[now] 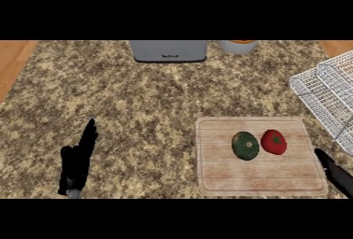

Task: Pick the squash from the cutting board and place it in the tiered basket

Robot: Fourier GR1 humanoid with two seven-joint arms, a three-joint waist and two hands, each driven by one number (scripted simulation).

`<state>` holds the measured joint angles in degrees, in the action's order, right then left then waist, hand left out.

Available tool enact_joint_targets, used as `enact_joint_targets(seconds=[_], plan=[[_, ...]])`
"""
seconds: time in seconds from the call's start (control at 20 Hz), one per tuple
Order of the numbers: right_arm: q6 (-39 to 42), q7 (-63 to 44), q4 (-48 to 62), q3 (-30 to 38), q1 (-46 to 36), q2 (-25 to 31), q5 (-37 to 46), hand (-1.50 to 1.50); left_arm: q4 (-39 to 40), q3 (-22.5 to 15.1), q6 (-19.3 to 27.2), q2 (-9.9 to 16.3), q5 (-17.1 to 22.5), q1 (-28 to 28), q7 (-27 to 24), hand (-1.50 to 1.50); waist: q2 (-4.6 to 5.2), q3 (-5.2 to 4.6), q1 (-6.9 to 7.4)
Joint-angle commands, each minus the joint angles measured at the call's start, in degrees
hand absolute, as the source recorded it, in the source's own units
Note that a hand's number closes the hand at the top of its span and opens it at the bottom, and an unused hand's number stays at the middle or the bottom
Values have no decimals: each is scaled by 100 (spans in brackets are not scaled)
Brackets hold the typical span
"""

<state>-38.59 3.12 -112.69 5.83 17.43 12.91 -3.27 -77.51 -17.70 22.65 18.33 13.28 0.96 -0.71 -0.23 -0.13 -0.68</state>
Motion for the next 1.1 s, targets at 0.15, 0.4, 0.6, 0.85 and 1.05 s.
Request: enact_joint_targets(seconds=[0.15, 0.4, 0.6, 0.85, 1.05], plan=[[748, -1893, -777, -1042, 1359, 1213, 1148, -150, -98, -151, 88, -95, -161, 204, -134, 0, 46, -37, 86], [1137, -3480, -1450, -1190, 1637, 2151, 2347, -150, -161, -164, 48, -35, -203, 199, -90, 0, 68, -50, 176], [1413, -5012, -1891, -1460, 1401, 2312, 3445, -150, -4, -172, -61, -194, -128, 181, -243, 0, 101, -51, 244], [2197, -6893, -2270, -2071, 495, 2092, 4748, -150, -277, -85, -43, -31, -159, -60, 263, 0, 61, -15, 237], [2792, -7655, -1567, -2780, -810, 1442, 5527, -150, -281, -312, 198, -278, -426, 109, 151, 0, 52, -5, 276]])
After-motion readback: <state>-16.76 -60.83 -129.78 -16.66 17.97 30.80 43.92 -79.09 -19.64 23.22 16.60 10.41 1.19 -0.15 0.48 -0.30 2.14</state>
